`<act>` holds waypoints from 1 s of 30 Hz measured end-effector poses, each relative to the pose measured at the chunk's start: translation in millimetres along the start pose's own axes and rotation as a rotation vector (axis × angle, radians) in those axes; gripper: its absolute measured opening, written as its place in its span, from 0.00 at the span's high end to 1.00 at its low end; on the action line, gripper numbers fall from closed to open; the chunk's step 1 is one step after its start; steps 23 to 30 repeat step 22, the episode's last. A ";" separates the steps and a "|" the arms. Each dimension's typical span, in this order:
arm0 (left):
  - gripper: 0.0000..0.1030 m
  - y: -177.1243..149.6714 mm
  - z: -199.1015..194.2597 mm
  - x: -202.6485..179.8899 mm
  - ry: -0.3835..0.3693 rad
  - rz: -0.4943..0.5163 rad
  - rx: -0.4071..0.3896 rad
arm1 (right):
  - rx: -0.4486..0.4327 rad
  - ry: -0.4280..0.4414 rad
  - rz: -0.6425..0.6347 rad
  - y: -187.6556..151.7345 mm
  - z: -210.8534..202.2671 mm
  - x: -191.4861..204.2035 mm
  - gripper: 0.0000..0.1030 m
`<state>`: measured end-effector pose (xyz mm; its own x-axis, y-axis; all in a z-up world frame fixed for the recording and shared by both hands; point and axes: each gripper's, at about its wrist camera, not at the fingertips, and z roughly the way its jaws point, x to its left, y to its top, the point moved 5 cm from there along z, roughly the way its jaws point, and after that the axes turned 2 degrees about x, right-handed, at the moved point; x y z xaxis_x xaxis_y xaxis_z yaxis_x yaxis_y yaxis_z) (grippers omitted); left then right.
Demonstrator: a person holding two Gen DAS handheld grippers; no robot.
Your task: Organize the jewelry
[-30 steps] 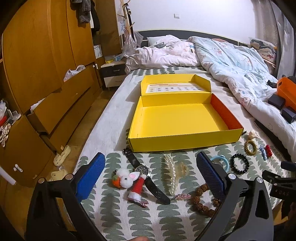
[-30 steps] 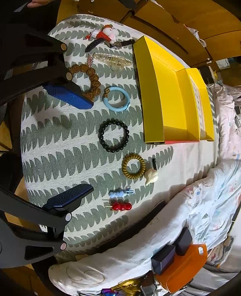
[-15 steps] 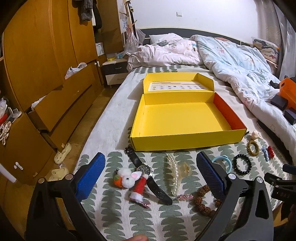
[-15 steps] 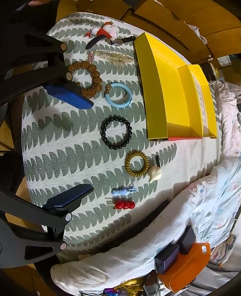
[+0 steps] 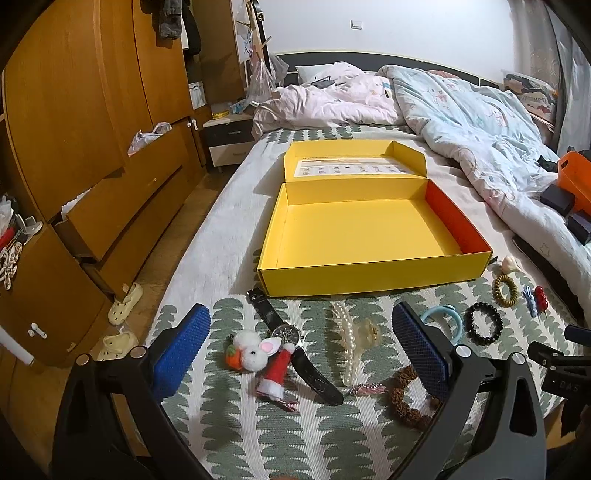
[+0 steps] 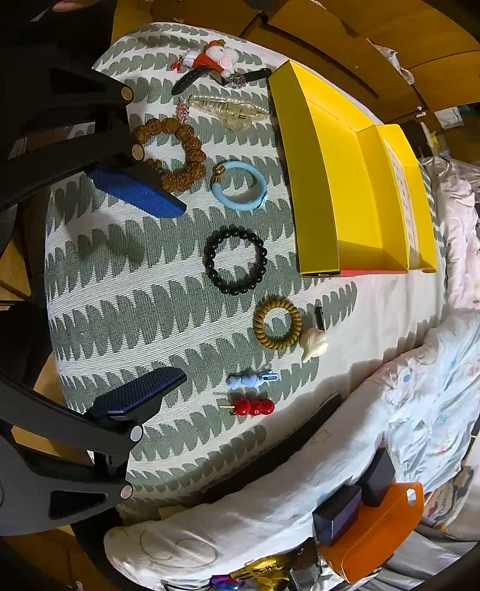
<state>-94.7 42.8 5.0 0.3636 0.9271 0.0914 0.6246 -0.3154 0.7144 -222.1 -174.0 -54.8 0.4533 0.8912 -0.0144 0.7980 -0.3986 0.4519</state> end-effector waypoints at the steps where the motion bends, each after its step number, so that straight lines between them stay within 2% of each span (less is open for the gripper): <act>1: 0.05 -0.1 0.0 -0.1 0.002 0.000 0.001 | 0.000 -0.001 0.000 0.0 0.1 -0.1 0.18; 30: 0.05 -1.8 0.6 2.4 0.000 -0.019 0.012 | 0.004 -0.003 0.005 -0.4 -0.8 -2.2 0.18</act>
